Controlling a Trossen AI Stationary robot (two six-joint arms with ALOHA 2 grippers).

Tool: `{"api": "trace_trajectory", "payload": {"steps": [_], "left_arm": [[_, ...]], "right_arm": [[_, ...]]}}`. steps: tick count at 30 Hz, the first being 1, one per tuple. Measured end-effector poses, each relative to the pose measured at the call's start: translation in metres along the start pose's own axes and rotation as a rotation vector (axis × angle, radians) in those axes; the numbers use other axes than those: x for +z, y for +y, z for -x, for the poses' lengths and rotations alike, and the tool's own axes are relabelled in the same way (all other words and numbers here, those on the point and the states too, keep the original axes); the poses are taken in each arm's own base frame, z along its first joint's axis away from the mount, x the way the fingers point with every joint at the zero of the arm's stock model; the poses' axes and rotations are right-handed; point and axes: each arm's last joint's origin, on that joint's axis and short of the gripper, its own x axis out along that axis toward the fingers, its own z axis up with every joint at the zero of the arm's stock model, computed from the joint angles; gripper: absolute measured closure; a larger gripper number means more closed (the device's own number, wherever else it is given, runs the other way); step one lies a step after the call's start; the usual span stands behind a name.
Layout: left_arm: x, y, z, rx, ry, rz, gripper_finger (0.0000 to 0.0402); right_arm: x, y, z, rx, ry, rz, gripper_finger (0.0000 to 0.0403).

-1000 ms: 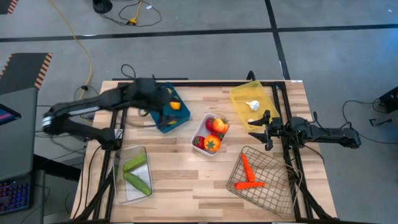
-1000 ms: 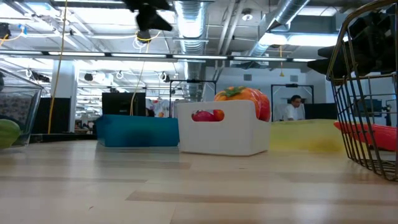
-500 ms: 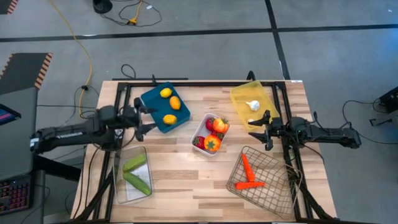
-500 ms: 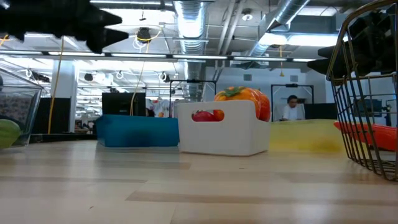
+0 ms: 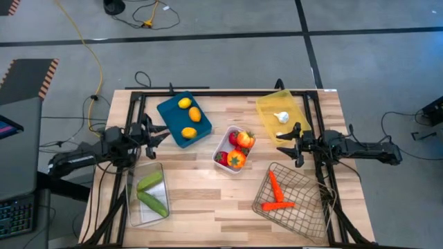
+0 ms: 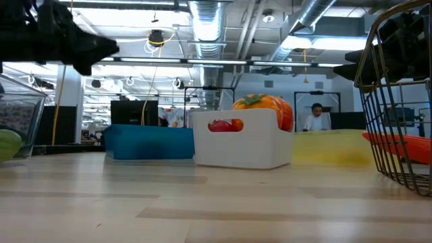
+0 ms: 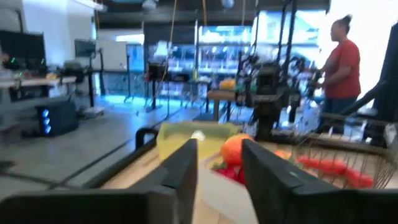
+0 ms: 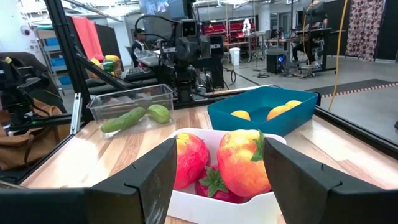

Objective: Sort produce into baskets
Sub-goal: Return to Home Position

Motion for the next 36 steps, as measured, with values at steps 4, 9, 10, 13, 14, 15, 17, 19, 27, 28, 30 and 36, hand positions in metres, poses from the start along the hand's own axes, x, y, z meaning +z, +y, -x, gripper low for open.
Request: {"api": "trace_trajectory", "payload": {"steps": [4, 9, 10, 13, 14, 15, 17, 19, 27, 28, 30, 36], "left_arm": [[-0.005, 0.001, 0.000, 0.016, 0.049, -0.010, 0.0348], [-0.009, 0.001, 0.000, 0.009, 0.089, -0.026, 0.0396], [-0.010, 0.000, 0.000, 0.006, 0.096, -0.033, 0.0396], [-0.017, 0.000, -0.001, -0.008, 0.097, -0.047, 0.0399], [-0.020, 0.000, -0.001, -0.010, 0.104, -0.049, 0.0401], [-0.020, 0.000, -0.001, -0.010, 0.106, -0.053, 0.0401], [-0.020, 0.000, -0.001, -0.016, 0.105, -0.059, 0.0401], [-0.019, 0.000, -0.001, -0.030, 0.101, -0.071, 0.0401], [-0.023, 0.000, -0.001, -0.017, 0.137, -0.027, 0.0401], [-0.023, 0.000, -0.001, -0.014, 0.137, -0.027, 0.0401], [-0.023, 0.000, -0.001, -0.013, 0.140, -0.038, 0.0401], [-0.023, 0.000, -0.001, -0.013, 0.139, -0.041, 0.0401]], "right_arm": [[0.000, 0.000, 0.000, 0.000, 0.000, 0.000, 0.0138], [0.000, 0.000, 0.000, 0.000, 0.000, 0.000, 0.0138], [0.000, 0.000, 0.000, 0.000, 0.000, 0.000, 0.0138], [0.000, 0.000, 0.000, 0.000, 0.000, 0.000, 0.0138], [0.000, 0.000, 0.000, 0.000, 0.000, 0.000, 0.0138], [0.000, 0.000, 0.000, 0.000, 0.000, 0.000, 0.0138], [0.000, 0.000, 0.000, 0.000, 0.000, 0.000, 0.0138], [0.000, 0.000, 0.000, 0.000, 0.001, 0.000, 0.0138], [0.000, 0.000, 0.000, 0.000, 0.000, 0.000, 0.0138], [0.000, 0.000, 0.000, 0.000, 0.000, 0.000, 0.0138], [0.000, 0.000, 0.000, 0.000, 0.001, 0.000, 0.0138], [0.000, 0.000, 0.000, 0.000, 0.001, 0.000, 0.0138]]}}
